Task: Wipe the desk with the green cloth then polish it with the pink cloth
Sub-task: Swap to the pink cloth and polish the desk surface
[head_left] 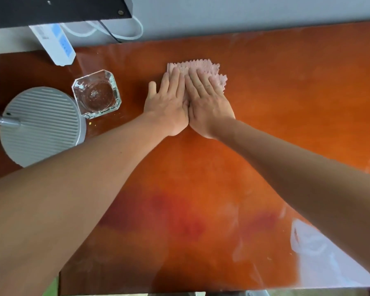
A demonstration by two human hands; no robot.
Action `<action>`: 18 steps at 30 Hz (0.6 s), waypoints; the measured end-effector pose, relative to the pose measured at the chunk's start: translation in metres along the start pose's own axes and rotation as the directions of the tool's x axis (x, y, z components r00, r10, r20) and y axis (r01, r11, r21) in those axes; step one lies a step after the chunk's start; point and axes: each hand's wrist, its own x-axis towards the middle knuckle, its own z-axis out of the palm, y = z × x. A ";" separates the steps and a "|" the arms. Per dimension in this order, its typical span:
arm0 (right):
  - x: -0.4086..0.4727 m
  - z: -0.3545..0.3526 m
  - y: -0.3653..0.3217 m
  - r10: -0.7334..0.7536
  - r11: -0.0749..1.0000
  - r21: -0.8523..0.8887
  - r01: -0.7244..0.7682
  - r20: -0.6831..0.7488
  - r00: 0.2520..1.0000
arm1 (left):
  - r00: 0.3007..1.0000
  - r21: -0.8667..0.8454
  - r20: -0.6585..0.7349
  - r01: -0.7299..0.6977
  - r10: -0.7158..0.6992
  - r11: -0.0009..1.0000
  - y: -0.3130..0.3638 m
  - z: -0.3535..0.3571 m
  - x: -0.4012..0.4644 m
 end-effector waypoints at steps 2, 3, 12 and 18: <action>-0.018 0.010 -0.015 0.001 1.000 -0.012 -0.001 0.000 1.000 | 1.000 0.018 -0.002 -0.003 0.003 1.000 -0.003 0.014 -0.023; -0.027 0.015 -0.023 -0.004 1.000 -0.018 0.004 -0.002 1.000 | 1.000 0.024 -0.005 -0.004 0.004 1.000 -0.005 0.021 -0.034; -0.141 0.070 -0.104 -0.054 0.998 0.040 0.053 0.029 0.998 | 1.000 -0.005 -0.019 0.023 -0.023 1.000 -0.001 0.092 -0.179; -0.225 0.102 -0.136 -0.070 0.996 0.049 0.068 0.043 0.997 | 1.000 -0.044 -0.022 0.004 -0.005 0.999 0.020 0.132 -0.262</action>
